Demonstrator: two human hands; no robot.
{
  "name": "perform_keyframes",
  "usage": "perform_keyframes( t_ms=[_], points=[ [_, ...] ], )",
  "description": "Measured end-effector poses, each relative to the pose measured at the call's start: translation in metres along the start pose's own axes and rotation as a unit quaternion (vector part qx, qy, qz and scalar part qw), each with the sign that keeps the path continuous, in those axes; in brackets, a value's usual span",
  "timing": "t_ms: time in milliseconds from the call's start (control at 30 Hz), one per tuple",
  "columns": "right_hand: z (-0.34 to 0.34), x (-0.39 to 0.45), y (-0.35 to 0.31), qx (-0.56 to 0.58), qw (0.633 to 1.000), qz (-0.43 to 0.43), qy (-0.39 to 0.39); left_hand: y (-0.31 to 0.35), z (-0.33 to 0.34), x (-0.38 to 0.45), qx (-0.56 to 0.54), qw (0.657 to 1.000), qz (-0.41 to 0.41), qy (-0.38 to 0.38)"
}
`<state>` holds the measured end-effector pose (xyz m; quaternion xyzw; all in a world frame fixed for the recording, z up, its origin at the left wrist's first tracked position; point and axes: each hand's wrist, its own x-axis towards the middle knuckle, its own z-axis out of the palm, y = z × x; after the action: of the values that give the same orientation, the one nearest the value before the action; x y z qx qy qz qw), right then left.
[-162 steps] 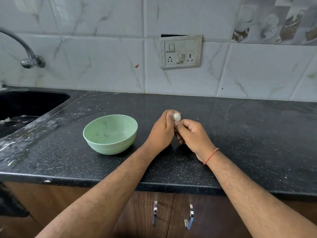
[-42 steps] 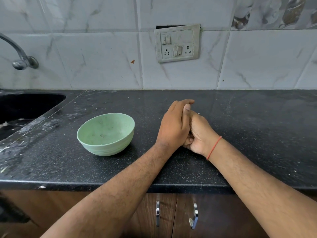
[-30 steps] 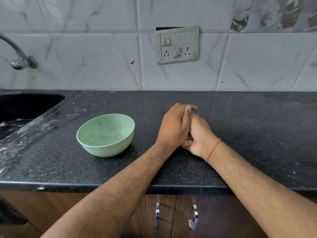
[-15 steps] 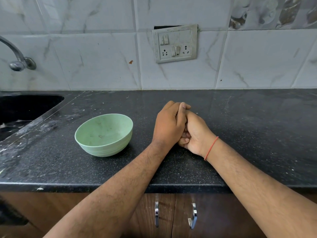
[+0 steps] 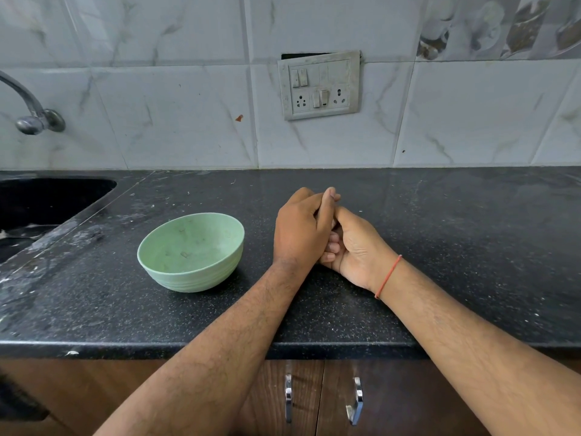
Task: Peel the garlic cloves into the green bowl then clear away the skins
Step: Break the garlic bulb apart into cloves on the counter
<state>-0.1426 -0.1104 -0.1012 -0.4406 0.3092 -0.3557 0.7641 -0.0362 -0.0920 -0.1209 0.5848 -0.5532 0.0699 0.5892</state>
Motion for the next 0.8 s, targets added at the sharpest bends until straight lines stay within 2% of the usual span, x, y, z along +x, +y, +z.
perform_keyframes(
  t_ms=[467,800],
  points=[
    [-0.0043,-0.0019,-0.0021,-0.008,0.999,0.034,-0.001,-0.0047,-0.0031,0.0049,0.028,0.999,0.021,-0.010],
    [-0.0061,0.0018,0.0009,-0.011,0.999,0.038,0.006,-0.0067,-0.0009,0.0037,0.083,0.994,0.010,-0.072]
  ],
)
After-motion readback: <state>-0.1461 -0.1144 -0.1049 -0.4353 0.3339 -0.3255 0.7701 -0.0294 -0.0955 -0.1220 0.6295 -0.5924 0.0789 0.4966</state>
